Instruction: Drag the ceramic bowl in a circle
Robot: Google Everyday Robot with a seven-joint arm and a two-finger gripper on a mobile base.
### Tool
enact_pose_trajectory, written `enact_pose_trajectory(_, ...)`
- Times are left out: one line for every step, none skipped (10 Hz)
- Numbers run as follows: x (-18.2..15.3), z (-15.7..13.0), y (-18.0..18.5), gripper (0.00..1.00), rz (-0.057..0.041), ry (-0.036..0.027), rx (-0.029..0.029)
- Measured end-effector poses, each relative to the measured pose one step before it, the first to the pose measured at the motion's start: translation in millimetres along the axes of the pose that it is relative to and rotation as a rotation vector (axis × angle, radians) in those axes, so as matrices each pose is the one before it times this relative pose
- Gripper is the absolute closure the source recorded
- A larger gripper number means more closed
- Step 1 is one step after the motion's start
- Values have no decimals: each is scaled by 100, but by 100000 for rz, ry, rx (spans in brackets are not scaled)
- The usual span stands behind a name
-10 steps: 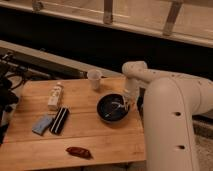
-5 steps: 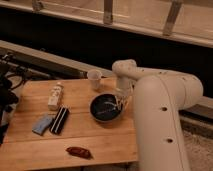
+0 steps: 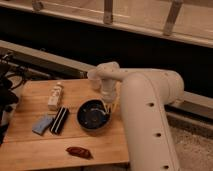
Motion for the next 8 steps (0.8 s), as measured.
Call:
enact_pose_trajectory(-589, -567, 1754, 100, -4670, -388, 1633)
enact_pose_trajectory(-673, -734, 966, 100, -2001, -1221, 1322)
enact_pose_trajectory(-997, -1109, 522, 100, -696, -2214, 935)
enact_pose_trajectory(-763, -970, -375, 100, 650, -2363, 69)
enact_pose_trajectory(-740, -1149, -757, 100, 1246, -2702, -393)
enact_pose_trajectory(-1099, -1235, -1217, 100, 2087, -3451, -1697)
enact_pose_trajectory(-887, -807, -908, 100, 2195, -2953, -2339)
enact_pose_trajectory(-683, -363, -820, 100, 2364, -3348, -2979)
